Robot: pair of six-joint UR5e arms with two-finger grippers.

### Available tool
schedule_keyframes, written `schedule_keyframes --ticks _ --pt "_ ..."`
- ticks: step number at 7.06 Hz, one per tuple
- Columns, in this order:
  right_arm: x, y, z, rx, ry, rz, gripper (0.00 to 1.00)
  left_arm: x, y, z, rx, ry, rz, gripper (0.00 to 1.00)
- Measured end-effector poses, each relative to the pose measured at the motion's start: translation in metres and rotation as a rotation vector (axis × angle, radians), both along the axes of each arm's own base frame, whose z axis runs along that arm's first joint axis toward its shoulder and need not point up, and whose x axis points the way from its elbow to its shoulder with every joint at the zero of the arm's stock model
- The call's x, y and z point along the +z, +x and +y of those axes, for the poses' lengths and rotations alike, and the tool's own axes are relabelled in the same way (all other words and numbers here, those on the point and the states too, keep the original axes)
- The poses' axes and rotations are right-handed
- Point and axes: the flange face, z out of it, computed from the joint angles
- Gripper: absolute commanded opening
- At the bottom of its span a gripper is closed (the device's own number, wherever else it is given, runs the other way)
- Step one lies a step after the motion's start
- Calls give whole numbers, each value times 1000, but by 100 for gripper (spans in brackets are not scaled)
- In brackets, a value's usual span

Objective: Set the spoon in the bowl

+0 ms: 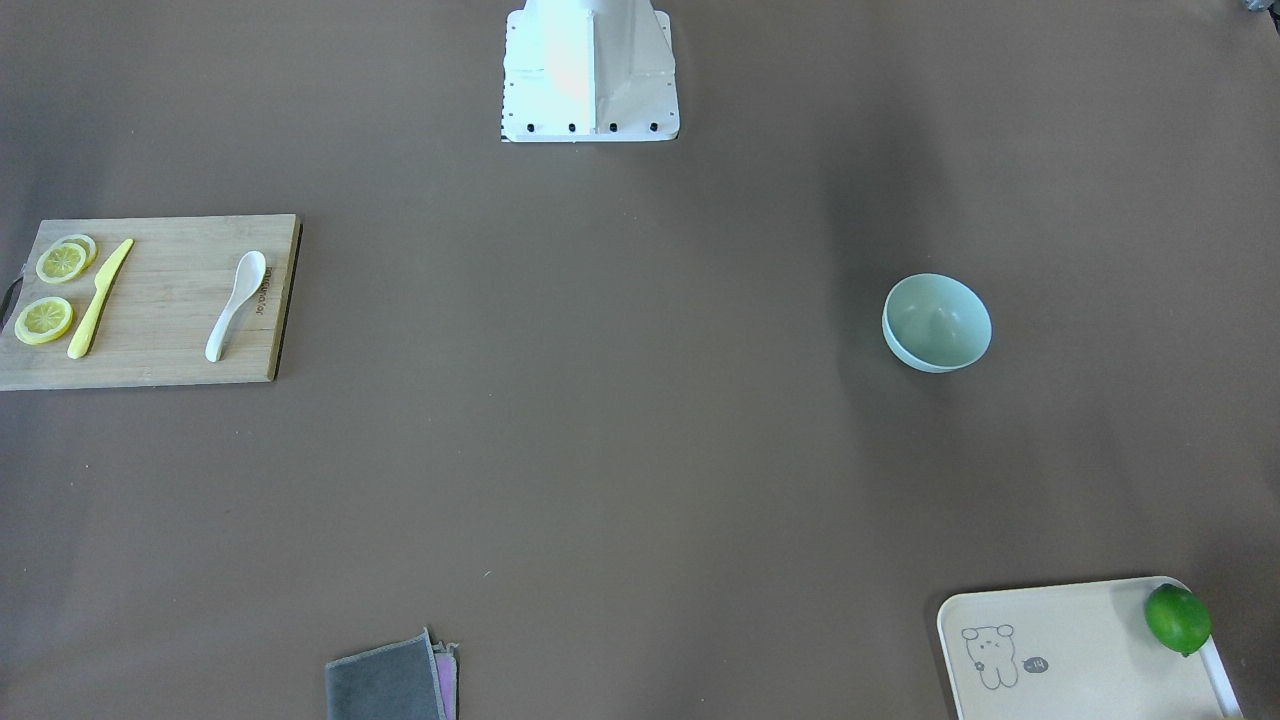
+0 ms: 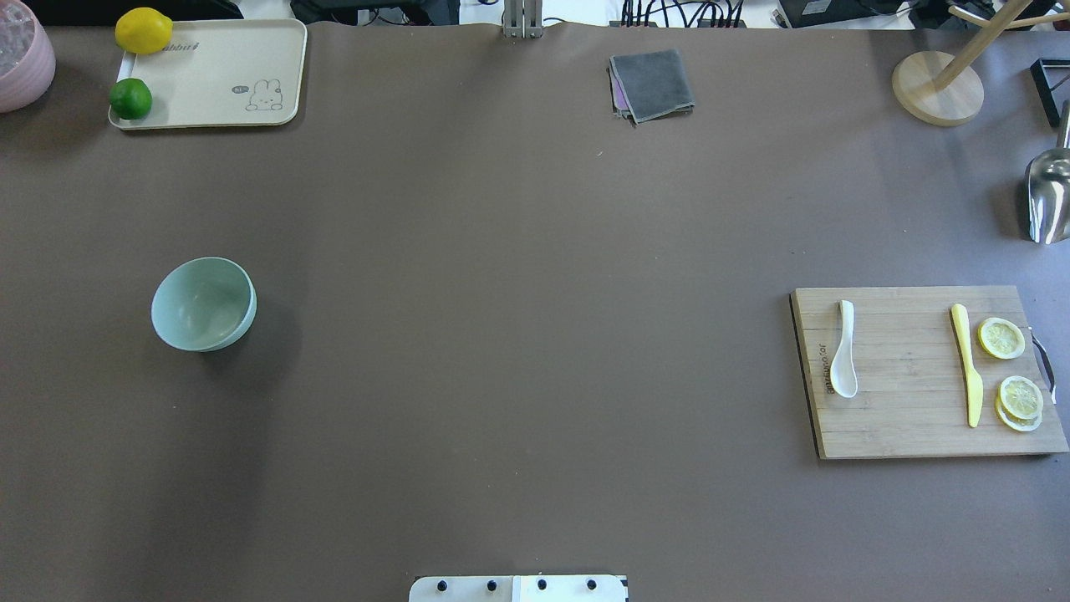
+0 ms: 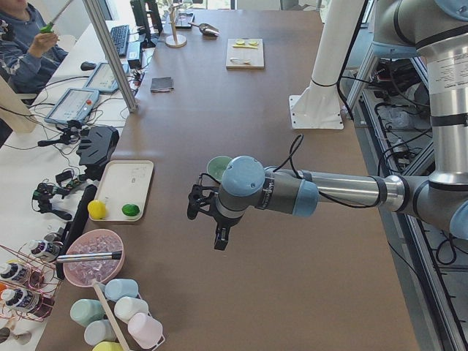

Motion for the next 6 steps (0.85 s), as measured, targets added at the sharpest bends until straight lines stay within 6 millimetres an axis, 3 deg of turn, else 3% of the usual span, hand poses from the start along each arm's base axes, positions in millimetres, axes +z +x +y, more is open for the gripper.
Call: schedule_keyframes --ticks 3,6 --pt "12 3 8 9 -28 -2 100 14 3 22 3 -37 5 98" --pt "22 7 22 21 -52 -11 100 21 4 25 5 -123 21 98"
